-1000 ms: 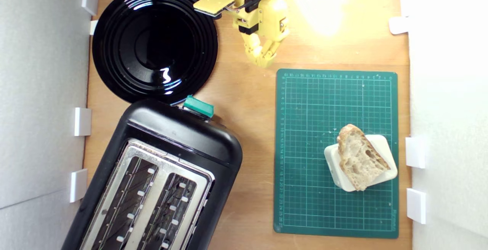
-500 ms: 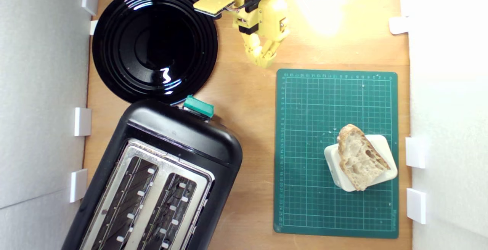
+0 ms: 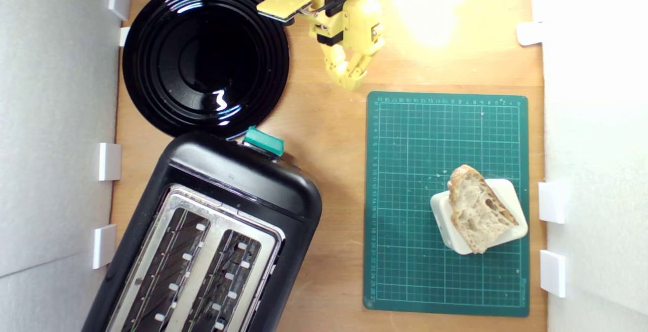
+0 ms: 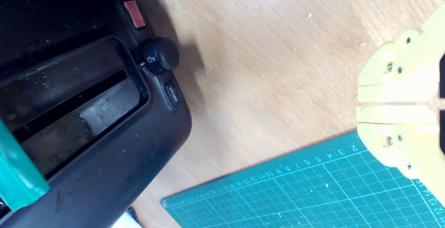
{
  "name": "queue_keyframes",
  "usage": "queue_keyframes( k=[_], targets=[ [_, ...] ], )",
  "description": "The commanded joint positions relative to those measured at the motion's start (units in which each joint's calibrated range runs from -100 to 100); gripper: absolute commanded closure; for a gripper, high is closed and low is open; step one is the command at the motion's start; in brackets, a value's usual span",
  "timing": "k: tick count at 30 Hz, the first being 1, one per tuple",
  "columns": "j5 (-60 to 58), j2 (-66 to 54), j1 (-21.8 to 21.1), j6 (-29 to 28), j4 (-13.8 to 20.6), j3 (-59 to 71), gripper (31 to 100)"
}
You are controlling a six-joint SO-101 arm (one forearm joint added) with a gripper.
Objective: Pick bread and place in toaster
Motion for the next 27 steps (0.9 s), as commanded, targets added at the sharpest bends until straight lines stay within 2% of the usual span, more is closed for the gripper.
queue_keyframes(
  k=[1, 27],
  targets=[
    [0.67, -0.69, -0.19, 0.00, 0.13, -0.31, 99.4],
    [0.67, -0.69, -0.11, 0.00, 0.13, -0.22, 99.4]
  ],
)
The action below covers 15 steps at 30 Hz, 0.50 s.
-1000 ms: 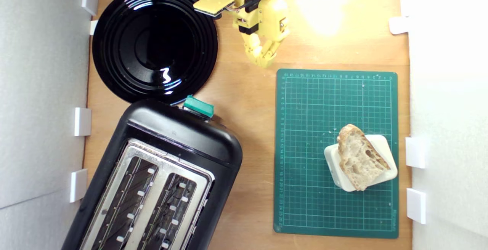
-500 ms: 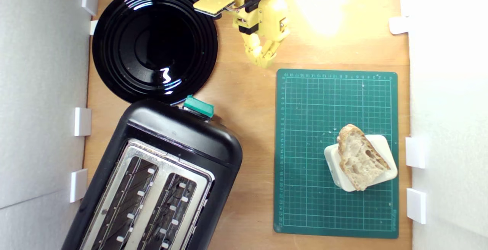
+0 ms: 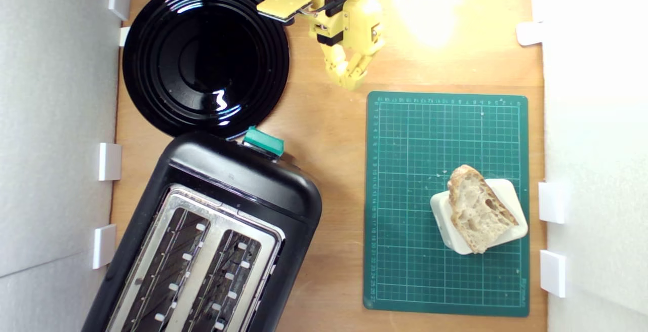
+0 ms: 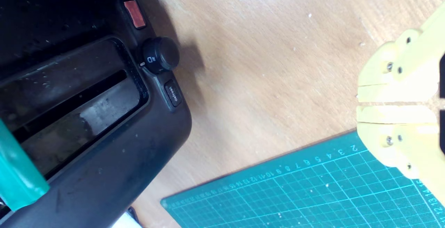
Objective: Pick bread and place in toaster
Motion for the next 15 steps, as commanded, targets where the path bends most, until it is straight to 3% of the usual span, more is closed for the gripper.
queue_keyframes(
  k=[1, 15],
  targets=[
    [0.67, -0.69, -0.11, 0.00, 0.13, -0.22, 99.4],
    [0.67, -0.69, -0.03, 0.27, 0.85, -0.31, 99.4]
  ],
)
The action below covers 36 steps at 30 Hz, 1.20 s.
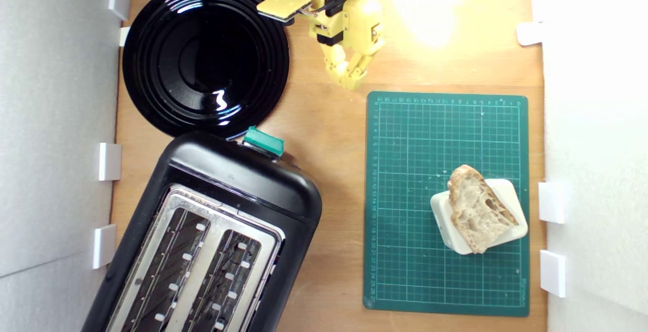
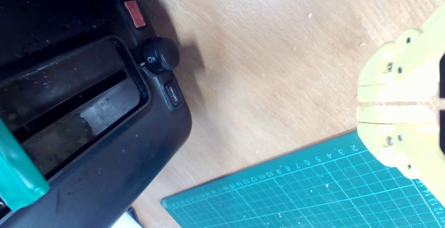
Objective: Pick bread and place in toaster
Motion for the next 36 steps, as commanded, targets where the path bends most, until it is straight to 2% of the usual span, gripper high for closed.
queue_keyframes(
  k=[1, 36],
  targets=[
    [0.67, -0.69, -0.03, 0.21, 0.85, -0.31, 99.4],
    [0.33, 2.14, -0.03, -0.15, 0.22, -1.58, 99.4]
  ],
)
